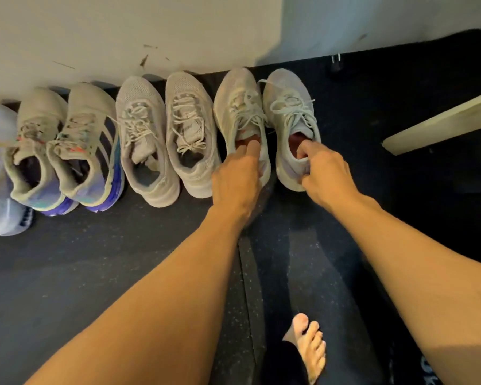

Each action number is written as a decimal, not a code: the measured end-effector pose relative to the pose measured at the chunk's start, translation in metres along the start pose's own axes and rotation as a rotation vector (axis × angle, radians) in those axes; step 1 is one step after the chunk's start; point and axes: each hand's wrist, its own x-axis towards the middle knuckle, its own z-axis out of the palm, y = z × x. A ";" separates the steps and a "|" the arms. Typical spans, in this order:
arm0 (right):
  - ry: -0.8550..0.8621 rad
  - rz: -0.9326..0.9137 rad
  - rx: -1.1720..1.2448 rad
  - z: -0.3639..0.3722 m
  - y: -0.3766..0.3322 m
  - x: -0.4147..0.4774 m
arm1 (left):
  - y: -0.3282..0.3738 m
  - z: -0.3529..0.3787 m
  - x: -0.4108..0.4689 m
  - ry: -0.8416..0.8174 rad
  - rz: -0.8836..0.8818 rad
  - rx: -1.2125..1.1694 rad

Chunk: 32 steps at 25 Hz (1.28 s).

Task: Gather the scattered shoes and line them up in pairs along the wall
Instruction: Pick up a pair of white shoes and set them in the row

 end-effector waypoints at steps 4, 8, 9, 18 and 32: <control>0.000 -0.032 -0.104 0.010 0.003 0.023 | -0.010 0.010 0.015 -0.047 -0.024 0.029; -0.016 0.067 -0.128 0.009 0.001 0.035 | -0.009 0.009 0.030 -0.112 -0.076 -0.002; -0.016 0.068 -0.134 0.010 0.000 0.038 | -0.007 0.009 0.033 -0.130 -0.086 -0.003; -0.038 0.124 -0.125 -0.034 -0.045 0.018 | 0.015 -0.038 0.027 -0.209 -0.176 0.000; 0.392 -0.056 -0.047 -0.437 -0.280 -0.248 | 0.255 -0.481 -0.082 0.169 0.272 -0.233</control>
